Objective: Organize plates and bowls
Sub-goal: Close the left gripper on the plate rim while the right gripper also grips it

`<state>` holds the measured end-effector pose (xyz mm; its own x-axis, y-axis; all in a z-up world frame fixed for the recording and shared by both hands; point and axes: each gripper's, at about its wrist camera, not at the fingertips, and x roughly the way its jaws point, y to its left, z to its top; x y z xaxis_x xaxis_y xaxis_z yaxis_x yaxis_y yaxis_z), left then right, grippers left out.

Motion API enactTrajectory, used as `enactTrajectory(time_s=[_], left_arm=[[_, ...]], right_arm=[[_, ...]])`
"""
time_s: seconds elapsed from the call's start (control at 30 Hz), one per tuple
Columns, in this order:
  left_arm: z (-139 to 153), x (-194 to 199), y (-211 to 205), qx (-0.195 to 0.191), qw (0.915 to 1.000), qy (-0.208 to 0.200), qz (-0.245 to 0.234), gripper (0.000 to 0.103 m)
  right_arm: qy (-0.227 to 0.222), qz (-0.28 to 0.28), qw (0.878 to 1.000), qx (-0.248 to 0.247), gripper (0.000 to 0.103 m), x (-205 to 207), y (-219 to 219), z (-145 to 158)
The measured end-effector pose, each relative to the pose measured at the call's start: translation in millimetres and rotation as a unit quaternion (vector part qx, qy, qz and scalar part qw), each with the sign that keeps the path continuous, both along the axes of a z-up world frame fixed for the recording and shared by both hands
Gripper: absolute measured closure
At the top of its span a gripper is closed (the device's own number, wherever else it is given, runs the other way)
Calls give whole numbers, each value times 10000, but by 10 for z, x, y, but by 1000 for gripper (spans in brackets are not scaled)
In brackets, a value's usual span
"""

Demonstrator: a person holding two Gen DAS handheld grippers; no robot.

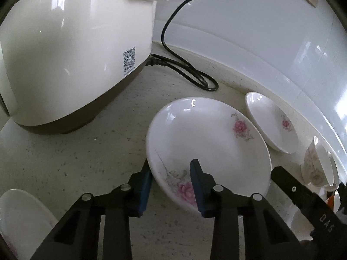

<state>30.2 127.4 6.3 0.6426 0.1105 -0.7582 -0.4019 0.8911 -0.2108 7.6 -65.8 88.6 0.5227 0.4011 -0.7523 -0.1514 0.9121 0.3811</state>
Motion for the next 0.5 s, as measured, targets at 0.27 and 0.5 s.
enactTrajectory(time_s=[0.27,0.5], left_arm=[[12,-58,-101,-49,9992,-77,-397,78],[4,-102,-260,-25,9971,-115,-751,79]], right_arm=[[-14,46,10000,34,57,-22,3,-2],[57,-27,10000,-63,72,10,-38,-20]])
